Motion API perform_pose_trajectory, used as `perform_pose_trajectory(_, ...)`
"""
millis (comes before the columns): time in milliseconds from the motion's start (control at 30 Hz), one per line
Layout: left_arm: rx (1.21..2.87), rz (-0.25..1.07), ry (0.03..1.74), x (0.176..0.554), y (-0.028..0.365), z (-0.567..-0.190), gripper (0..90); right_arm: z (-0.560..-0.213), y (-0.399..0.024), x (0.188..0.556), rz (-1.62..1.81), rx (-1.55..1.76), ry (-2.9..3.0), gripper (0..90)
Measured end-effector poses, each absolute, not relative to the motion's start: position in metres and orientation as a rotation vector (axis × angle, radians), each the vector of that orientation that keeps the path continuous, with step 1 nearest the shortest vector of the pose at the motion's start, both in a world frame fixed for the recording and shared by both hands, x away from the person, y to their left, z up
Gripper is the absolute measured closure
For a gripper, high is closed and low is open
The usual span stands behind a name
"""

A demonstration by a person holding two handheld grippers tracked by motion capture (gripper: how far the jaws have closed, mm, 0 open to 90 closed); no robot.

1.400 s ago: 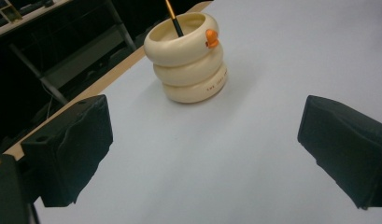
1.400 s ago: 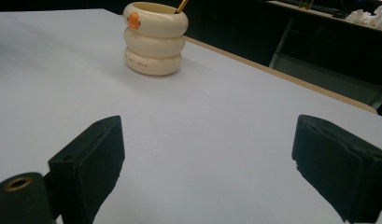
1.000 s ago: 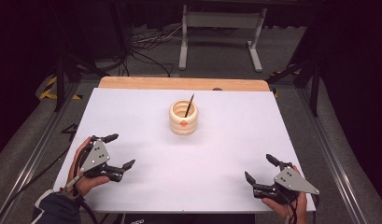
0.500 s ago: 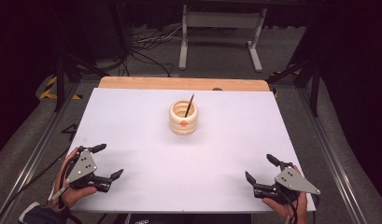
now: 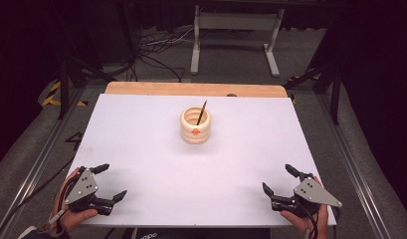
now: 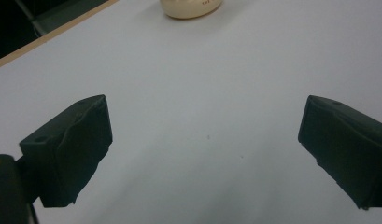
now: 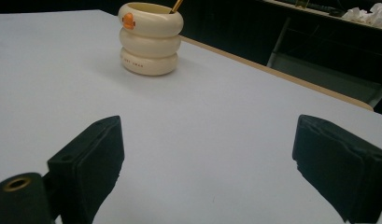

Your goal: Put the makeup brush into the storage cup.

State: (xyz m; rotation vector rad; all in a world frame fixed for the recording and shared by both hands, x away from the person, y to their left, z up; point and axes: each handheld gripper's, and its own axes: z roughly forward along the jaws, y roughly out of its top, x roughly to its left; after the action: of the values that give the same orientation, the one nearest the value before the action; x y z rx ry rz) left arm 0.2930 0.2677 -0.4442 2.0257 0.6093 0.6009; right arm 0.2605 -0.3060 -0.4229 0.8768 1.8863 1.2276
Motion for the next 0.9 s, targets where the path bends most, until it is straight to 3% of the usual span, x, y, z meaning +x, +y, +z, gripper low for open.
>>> perform_pose_trajectory(900,2.012,0.575,0.595,0.2948,0.2645,-0.4417,4.1,-0.4195,-0.3032,0.2605,1.177,0.845,1.885,10.3)
